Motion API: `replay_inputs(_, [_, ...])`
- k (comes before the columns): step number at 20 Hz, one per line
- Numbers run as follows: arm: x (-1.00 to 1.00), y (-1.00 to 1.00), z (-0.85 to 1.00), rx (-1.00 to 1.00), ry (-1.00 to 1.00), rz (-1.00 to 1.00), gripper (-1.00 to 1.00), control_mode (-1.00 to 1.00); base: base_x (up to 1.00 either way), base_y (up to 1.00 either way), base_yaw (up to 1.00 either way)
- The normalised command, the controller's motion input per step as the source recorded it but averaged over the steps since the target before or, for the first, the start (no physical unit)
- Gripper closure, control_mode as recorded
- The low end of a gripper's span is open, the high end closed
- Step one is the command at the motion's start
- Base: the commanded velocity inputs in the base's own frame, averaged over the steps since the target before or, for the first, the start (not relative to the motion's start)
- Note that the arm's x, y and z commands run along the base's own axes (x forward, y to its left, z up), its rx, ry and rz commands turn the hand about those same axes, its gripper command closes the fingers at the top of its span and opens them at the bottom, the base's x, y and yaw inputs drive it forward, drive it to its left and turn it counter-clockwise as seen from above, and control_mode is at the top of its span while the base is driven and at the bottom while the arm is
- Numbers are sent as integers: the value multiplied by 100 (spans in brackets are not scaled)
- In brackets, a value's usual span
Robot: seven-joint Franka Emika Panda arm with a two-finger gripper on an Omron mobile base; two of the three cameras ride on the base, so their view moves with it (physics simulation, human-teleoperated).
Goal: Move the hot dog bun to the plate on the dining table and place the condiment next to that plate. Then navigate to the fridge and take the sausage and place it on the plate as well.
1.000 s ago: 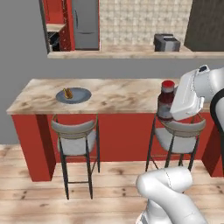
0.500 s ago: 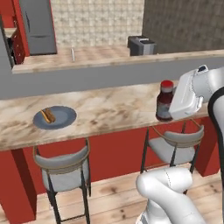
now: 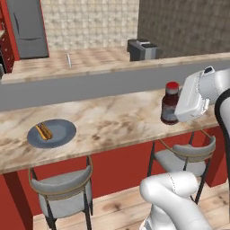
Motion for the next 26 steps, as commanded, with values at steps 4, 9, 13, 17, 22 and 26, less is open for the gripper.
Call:
replay_inputs(4, [0, 0, 0, 0, 0, 0, 100, 100, 47, 27, -3])
replay_inputs(9, [0, 0, 0, 0, 0, 0, 100, 100, 42, 44, 0])
replay_inputs(13, [0, 0, 0, 0, 0, 0, 100, 100, 41, 46, 0])
replay_inputs(17, [6, 0, -6, 0, 0, 2, 100, -100, 29, 10, 1])
replay_inputs(22, [46, 0, -32, 1, 0, 21, 100, -100, 0, 0, 0])
replay_inputs(26, [93, 6, -67, 1, 0, 30, 100, -100, 0, 0, 0])
